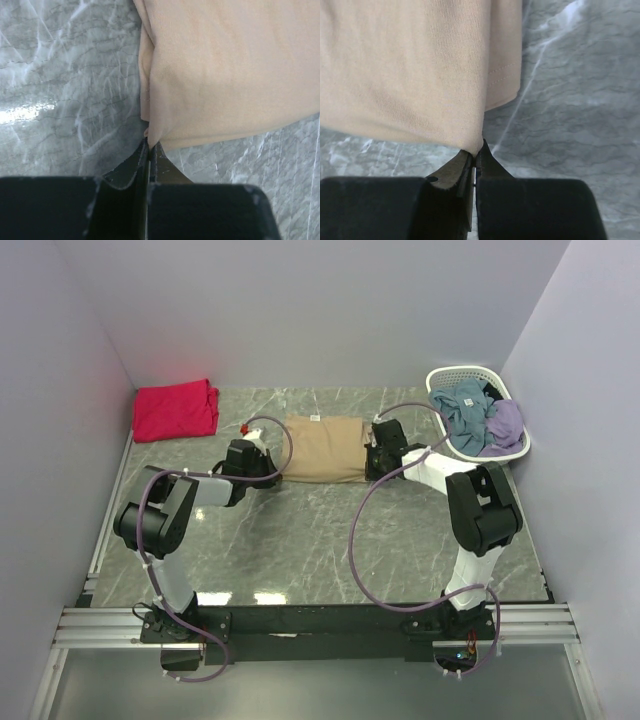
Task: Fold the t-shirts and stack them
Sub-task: Fold the tshirt
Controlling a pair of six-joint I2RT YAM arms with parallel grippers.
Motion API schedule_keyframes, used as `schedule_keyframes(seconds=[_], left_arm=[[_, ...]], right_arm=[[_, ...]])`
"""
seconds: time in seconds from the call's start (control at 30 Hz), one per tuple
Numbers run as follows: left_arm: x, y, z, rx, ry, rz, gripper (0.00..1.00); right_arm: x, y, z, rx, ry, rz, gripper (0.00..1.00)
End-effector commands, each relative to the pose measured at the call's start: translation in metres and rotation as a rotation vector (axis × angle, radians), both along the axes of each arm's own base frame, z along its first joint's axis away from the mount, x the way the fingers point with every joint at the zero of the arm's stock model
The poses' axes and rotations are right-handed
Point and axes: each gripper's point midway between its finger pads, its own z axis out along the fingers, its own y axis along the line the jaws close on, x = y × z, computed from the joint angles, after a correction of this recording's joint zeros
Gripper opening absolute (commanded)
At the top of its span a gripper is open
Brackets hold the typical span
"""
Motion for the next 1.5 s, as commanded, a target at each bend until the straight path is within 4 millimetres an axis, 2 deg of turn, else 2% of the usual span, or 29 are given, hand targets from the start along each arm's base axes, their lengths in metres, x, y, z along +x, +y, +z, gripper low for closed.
schedule_keyframes(seconds=[0.0, 0.03, 0.07, 0.1, 0.13, 0.17, 0.2, 0.27, 0.33, 0.37, 0.47, 0.53, 0.57, 0.6, 0.73, 0.87, 1.0, 1.07, 1.13, 1.2, 1.4, 1.47], left_arm=[[0.015, 0.015, 0.007, 0.042, -0.039, 0.056, 0.01], [0.015, 0.015, 0.008, 0.040, -0.044, 0.052, 0.01], [0.015, 0.013, 0.009, 0.035, -0.043, 0.039, 0.01], [0.014, 0.013, 0.008, 0.037, -0.041, 0.034, 0.01], [0.015, 0.012, 0.011, 0.034, -0.050, 0.031, 0.04], [0.011, 0.011, 0.010, 0.026, -0.045, 0.023, 0.19], [0.010, 0.010, 0.013, 0.016, -0.050, 0.020, 0.27], [0.006, 0.011, 0.015, 0.000, -0.054, 0.031, 0.38], [0.005, 0.011, 0.026, -0.020, -0.066, 0.050, 0.47], [0.004, 0.012, 0.029, -0.019, -0.060, 0.060, 0.59], [0.006, 0.014, 0.051, -0.024, -0.105, 0.083, 0.62], [0.010, 0.016, 0.070, -0.032, -0.134, 0.104, 0.64], [0.018, 0.014, 0.084, -0.035, -0.166, 0.101, 0.66], [0.022, 0.012, 0.088, -0.036, -0.170, 0.096, 0.65], [0.045, -0.006, 0.107, -0.078, -0.205, 0.042, 0.66], [0.074, -0.021, 0.099, -0.096, -0.201, 0.005, 0.66], [0.100, -0.028, 0.093, -0.139, -0.195, -0.022, 0.65], [0.114, -0.031, 0.084, -0.137, -0.180, -0.027, 0.65], [0.124, -0.034, 0.087, -0.145, -0.189, -0.038, 0.65], [0.129, -0.034, 0.075, -0.138, -0.172, -0.042, 0.65], [0.137, -0.037, 0.069, -0.153, -0.160, -0.054, 0.64], [0.138, -0.039, 0.066, -0.156, -0.155, -0.064, 0.64]], right_arm=[[0.012, -0.043, 0.028, -0.185, -0.075, -0.106, 0.00], [0.012, -0.044, 0.027, -0.187, -0.077, -0.108, 0.01], [0.011, -0.044, 0.028, -0.191, -0.078, -0.114, 0.10], [0.010, -0.044, 0.031, -0.185, -0.085, -0.113, 0.29], [0.011, -0.037, 0.033, -0.150, -0.093, -0.091, 0.33], [0.009, -0.037, 0.032, -0.141, -0.091, -0.088, 0.36], [0.008, -0.034, 0.037, -0.122, -0.103, -0.079, 0.44], [0.008, -0.029, 0.043, -0.091, -0.112, -0.066, 0.48], [0.008, -0.029, 0.051, -0.084, -0.127, -0.072, 0.51], [0.011, -0.029, 0.058, -0.081, -0.144, -0.076, 0.55], [0.021, -0.030, 0.070, -0.049, -0.166, -0.092, 0.56], [0.026, -0.028, 0.069, -0.015, -0.149, -0.093, 0.57], [0.035, -0.029, 0.078, 0.009, -0.161, -0.102, 0.57], [0.038, -0.024, 0.071, 0.037, -0.136, -0.089, 0.58], [0.057, -0.007, 0.069, 0.161, -0.110, -0.049, 0.58], [0.072, 0.008, 0.056, 0.287, -0.073, -0.018, 0.61], [0.089, 0.014, 0.050, 0.369, -0.052, -0.001, 0.62], [0.093, 0.017, 0.045, 0.385, -0.026, 0.002, 0.63], [0.094, 0.019, 0.044, 0.396, -0.016, 0.010, 0.62], [0.093, 0.020, 0.043, 0.407, -0.015, 0.012, 0.63], [0.082, 0.024, 0.039, 0.432, 0.013, 0.034, 0.62], [0.078, 0.026, 0.031, 0.448, 0.034, 0.035, 0.62]])
